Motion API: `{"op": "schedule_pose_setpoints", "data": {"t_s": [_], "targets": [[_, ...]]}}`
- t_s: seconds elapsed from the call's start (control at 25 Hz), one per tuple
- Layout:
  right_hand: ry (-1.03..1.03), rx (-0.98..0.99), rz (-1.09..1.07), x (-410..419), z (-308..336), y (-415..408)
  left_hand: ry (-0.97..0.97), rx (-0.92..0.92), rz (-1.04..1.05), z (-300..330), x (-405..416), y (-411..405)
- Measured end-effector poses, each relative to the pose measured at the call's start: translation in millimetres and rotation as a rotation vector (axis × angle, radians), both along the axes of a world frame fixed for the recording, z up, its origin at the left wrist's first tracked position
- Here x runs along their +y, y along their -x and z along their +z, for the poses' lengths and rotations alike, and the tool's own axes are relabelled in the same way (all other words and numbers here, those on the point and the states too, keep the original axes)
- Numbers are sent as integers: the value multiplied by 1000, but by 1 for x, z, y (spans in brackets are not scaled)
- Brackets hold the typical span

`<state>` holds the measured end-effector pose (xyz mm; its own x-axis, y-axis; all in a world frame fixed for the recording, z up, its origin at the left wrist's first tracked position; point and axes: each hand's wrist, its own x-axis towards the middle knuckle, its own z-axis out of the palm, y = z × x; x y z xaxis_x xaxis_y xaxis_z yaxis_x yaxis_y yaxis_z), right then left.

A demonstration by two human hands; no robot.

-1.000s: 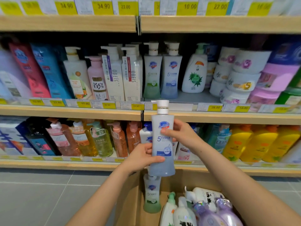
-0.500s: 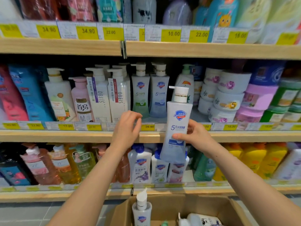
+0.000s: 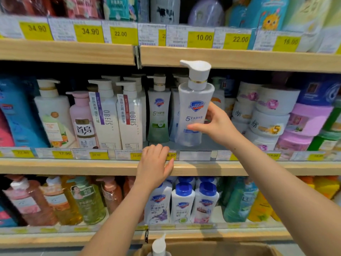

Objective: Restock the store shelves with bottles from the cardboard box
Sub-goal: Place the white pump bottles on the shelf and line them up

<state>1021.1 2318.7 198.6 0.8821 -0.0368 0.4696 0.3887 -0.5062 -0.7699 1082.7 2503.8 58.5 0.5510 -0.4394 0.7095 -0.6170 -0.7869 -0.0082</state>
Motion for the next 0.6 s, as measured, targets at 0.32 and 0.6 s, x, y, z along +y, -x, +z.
{"op": "schedule_pose_setpoints", "data": {"t_s": [0.32,0.6], "targets": [[-106,182,7,-13,-43,-27,-11,-23,45,-1,-2,1],[-209,172,-11,-10,-56,-33,-29,9,62,2,-3,4]]}}
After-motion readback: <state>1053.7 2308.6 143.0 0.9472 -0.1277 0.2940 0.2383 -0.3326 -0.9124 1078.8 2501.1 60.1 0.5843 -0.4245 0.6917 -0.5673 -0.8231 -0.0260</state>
